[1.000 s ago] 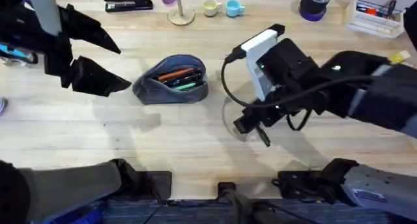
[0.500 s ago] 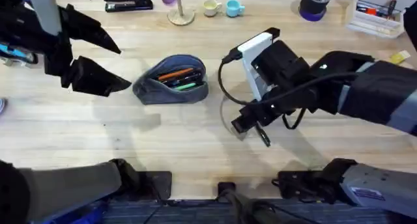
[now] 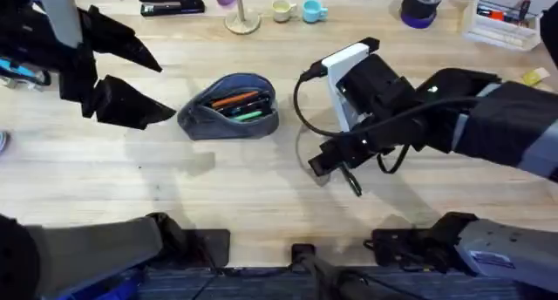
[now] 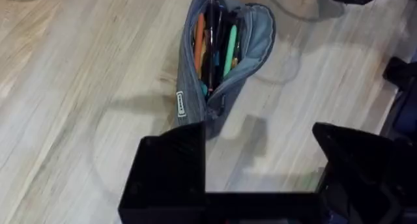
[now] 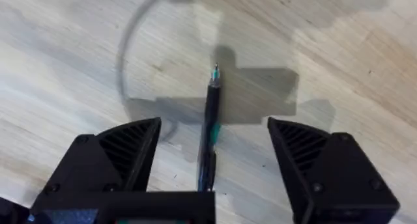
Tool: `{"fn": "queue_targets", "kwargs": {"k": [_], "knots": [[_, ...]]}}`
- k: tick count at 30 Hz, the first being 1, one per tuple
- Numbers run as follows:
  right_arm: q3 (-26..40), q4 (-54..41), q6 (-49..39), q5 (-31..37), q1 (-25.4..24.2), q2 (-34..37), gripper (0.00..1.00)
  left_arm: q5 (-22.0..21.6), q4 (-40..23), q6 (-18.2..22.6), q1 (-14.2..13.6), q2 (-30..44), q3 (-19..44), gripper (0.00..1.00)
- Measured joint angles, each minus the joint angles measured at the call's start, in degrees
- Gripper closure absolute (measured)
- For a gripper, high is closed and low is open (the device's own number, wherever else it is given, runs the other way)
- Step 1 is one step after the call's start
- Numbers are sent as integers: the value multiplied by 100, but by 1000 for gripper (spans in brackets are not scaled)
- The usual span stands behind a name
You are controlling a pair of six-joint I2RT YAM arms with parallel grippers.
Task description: Unzip the bag, pick up the pens from the table one at a time and place them inside, then zip the bag closed.
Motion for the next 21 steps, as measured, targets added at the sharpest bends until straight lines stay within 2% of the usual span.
{"fn": "queue_targets", "kwargs": {"k": [16,18,21], "knots": [[190,-321,801,-82,8,494,6,0,2,0,0,0,0,7],[195,-321,852,-33,36,508,46,0,2,0,0,0,0,7],[195,-332,896,161,107,547,243,0,2,0,0,0,0,6]]}}
